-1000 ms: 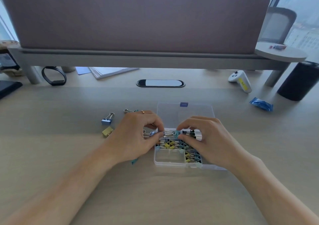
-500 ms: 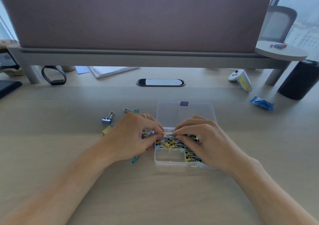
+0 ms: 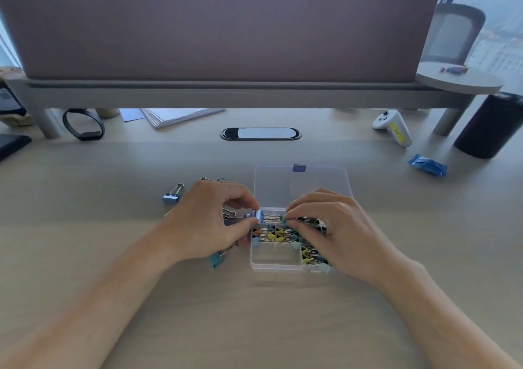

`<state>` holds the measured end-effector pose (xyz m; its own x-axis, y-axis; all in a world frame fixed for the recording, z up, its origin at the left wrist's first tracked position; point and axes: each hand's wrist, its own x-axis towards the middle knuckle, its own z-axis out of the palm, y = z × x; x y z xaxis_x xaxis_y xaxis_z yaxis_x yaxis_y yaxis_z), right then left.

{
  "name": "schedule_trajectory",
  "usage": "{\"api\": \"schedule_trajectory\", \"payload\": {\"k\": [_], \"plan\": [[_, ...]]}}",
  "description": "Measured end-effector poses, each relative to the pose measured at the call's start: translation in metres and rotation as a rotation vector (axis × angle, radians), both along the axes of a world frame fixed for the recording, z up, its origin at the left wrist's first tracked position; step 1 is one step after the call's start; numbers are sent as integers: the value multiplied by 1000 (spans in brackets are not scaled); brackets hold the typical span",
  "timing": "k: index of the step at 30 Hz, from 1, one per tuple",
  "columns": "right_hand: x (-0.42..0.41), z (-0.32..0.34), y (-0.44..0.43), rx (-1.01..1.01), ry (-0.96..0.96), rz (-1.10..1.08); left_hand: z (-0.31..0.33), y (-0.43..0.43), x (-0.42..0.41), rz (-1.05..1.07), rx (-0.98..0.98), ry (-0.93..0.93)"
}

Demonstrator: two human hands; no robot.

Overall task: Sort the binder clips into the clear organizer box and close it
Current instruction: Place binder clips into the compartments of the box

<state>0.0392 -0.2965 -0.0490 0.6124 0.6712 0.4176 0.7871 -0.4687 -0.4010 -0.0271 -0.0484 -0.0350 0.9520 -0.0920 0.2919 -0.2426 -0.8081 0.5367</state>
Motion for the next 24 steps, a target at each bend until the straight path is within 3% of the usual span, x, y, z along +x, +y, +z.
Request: {"api": "schedule_trajectory", "payload": {"k": [24], "plan": [[-1, 0, -2, 18, 73, -66, -3, -6, 3, 30, -59, -24]]}}
